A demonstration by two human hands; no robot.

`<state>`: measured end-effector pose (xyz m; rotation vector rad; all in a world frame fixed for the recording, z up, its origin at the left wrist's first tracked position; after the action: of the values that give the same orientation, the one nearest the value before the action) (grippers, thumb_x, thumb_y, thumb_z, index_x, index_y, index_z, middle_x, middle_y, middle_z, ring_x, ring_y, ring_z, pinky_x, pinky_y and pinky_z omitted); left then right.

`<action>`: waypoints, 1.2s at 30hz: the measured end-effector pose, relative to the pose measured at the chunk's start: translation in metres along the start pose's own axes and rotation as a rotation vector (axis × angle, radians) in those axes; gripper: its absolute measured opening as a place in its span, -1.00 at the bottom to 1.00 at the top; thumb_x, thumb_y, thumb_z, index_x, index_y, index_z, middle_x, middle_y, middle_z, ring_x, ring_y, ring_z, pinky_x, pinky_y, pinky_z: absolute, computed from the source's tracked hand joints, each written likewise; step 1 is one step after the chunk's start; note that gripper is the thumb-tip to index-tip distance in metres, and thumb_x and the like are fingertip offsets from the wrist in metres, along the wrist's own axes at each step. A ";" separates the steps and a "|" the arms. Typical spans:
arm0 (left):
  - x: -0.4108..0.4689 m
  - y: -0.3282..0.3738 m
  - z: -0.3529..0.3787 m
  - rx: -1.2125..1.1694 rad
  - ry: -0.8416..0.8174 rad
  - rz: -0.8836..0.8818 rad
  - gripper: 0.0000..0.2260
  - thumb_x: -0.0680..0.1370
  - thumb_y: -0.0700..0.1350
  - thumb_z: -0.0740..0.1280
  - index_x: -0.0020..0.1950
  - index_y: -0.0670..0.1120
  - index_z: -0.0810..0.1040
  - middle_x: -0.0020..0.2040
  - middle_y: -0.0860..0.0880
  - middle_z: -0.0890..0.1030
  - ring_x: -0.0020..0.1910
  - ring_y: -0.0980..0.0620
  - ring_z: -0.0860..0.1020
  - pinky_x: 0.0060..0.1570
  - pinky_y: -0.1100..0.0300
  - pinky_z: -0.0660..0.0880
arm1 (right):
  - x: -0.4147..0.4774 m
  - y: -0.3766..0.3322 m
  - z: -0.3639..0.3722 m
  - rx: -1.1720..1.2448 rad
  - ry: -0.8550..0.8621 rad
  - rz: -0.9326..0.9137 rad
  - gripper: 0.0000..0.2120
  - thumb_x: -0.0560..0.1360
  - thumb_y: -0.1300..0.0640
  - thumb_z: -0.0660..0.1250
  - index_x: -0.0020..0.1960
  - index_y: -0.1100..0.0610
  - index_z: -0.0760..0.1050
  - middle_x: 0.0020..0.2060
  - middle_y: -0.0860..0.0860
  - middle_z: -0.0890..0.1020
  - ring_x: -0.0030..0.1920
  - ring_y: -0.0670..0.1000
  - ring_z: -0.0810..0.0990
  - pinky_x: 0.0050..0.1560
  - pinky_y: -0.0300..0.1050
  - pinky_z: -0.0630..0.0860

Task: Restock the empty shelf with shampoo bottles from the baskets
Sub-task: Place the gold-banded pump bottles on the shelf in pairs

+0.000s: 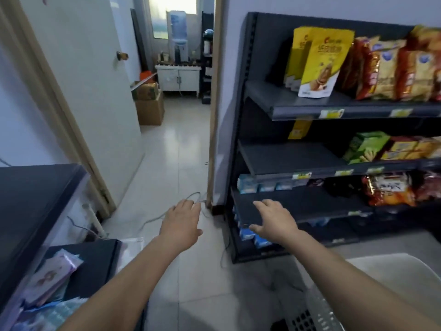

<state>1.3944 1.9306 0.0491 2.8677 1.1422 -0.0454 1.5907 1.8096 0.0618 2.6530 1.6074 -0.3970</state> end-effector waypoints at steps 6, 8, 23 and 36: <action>0.016 0.099 0.012 -0.005 -0.033 0.232 -0.38 0.54 0.10 0.33 0.50 -0.09 0.19 0.43 -0.07 0.33 0.45 -0.08 0.24 0.37 0.04 0.27 | -0.066 0.089 0.016 0.052 -0.016 0.228 -0.28 0.54 -0.17 0.30 0.57 0.06 0.12 0.50 0.10 0.26 0.49 0.16 0.23 0.42 0.09 0.31; 0.020 0.135 0.017 0.004 -0.048 0.301 -0.36 0.54 0.10 0.32 0.52 -0.09 0.16 0.44 -0.07 0.32 0.46 -0.08 0.23 0.38 0.04 0.26 | -0.089 0.118 0.023 0.063 -0.013 0.301 -0.28 0.52 -0.17 0.31 0.56 0.06 0.14 0.48 0.10 0.30 0.47 0.17 0.26 0.41 0.07 0.33; 0.009 0.381 0.086 0.015 -0.243 0.668 -0.43 0.52 0.02 0.33 0.47 -0.10 0.24 0.39 -0.10 0.36 0.41 -0.09 0.28 0.33 -0.03 0.32 | -0.231 0.287 0.097 0.254 -0.080 0.682 -0.34 0.49 -0.18 0.34 0.48 0.06 0.25 0.37 0.11 0.42 0.38 0.16 0.37 0.33 0.05 0.41; 0.037 0.460 0.172 0.179 -0.529 0.777 -0.56 0.55 -0.02 0.30 0.39 -0.07 0.32 0.31 -0.07 0.43 0.30 -0.07 0.39 0.20 0.05 0.40 | -0.229 0.351 0.158 0.494 -0.123 0.857 -0.35 0.51 -0.08 0.35 0.52 0.05 0.20 0.43 0.15 0.37 0.42 0.18 0.32 0.37 0.06 0.39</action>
<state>1.7368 1.6118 -0.1064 2.9384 -0.0828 -0.8281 1.7637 1.4224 -0.0819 3.2202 0.2448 -0.9495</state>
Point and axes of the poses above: each hand's wrist, its own x-axis towards the middle knuckle, its own z-axis out of the palm, y = z × x, the point moved 2 cm from there along x, towards the middle knuckle
